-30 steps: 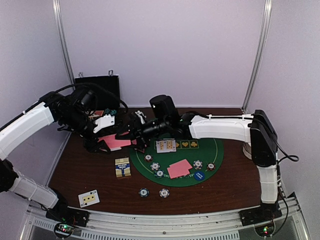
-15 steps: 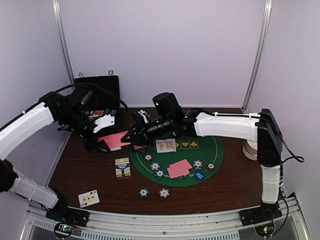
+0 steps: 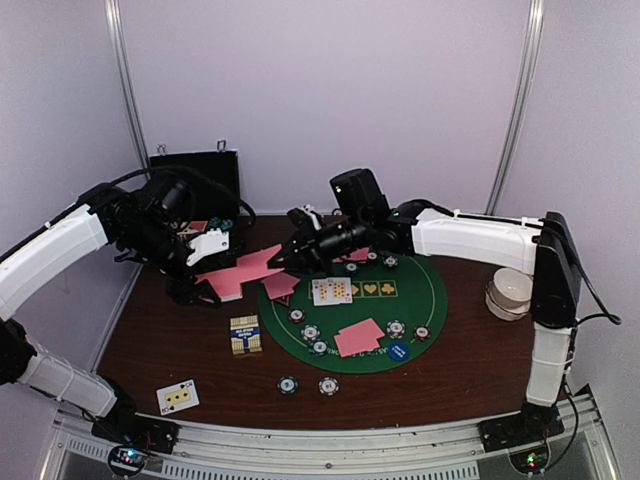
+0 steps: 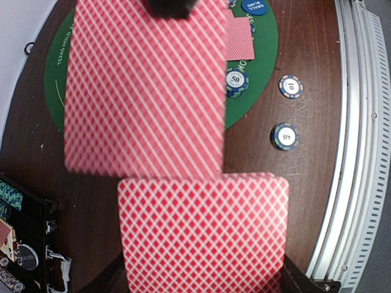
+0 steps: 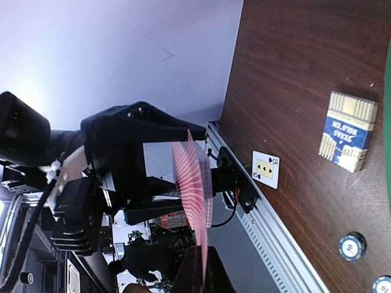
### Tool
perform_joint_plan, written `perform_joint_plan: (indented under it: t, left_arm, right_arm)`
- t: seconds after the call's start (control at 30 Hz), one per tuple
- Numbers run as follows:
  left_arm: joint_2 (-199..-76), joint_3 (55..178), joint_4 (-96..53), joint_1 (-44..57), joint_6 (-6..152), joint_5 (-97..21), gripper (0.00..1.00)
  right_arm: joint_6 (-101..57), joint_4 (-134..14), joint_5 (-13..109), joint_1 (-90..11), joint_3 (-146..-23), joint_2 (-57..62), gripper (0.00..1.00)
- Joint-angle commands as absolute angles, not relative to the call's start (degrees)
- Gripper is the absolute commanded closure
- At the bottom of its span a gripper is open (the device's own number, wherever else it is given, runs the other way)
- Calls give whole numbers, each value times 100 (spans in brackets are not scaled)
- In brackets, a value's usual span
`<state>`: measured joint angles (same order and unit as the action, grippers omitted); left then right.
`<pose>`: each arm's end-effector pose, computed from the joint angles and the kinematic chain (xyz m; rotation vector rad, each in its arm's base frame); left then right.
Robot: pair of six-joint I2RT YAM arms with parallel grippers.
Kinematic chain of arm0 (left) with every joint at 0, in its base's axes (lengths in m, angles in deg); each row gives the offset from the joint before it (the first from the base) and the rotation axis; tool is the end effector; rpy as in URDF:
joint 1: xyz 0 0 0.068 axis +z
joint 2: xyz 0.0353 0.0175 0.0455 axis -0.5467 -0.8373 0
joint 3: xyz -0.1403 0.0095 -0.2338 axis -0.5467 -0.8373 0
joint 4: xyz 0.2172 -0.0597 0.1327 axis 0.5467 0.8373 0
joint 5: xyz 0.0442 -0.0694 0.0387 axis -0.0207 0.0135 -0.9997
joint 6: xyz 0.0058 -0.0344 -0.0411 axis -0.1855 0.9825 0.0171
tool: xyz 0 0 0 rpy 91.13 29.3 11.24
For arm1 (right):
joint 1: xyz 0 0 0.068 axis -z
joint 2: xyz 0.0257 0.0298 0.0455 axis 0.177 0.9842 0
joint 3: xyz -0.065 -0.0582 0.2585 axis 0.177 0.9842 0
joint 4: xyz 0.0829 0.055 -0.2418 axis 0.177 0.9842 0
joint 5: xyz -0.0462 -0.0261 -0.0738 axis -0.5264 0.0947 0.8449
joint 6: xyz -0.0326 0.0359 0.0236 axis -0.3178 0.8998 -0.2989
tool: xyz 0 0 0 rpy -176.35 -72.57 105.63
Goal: Distribute texas hold em gaming equipment
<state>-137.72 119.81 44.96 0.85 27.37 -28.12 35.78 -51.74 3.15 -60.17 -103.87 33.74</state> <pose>0.2014 -0.1403 0.3322 1.5415 2.1695 -0.4113 0.2719 0.3680 0.3021 0.4176 -2.3680 -1.8286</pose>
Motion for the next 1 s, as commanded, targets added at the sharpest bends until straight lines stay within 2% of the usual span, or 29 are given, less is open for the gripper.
perform_joint_plan:
  t: [0.0, 0.17, 0.33, 0.43, 0.63, 0.97]
  left_arm:
    - [-13674, 11991, 4301, 88, 2762, -2770, 100]
    - [-13655, 11974, 4301, 88, 2747, -2807, 100]
    - [-13662, 11973, 4307, 93, 2753, -2840, 100]
    - [-13672, 11988, 4330, 88, 2793, -2839, 100]
    - [-13667, 11995, 4330, 88, 2790, -2860, 100]
    - [-13691, 12032, 4337, 88, 2815, -2776, 100]
  right_arm:
    - [2947, -4370, 402, -5583, -10297, 2990, 100]
    - [1630, -2414, 958, -5144, -10888, 3058, 100]
    - [-259, 96, 2765, -5030, -12456, 3749, 100]
    - [-1119, 855, 4043, -5072, -13188, 4099, 100]
    - [-2871, 500, 6906, -5496, -12936, 4120, 100]
    - [-4778, -1157, 8637, -5862, -11767, 4280, 100]
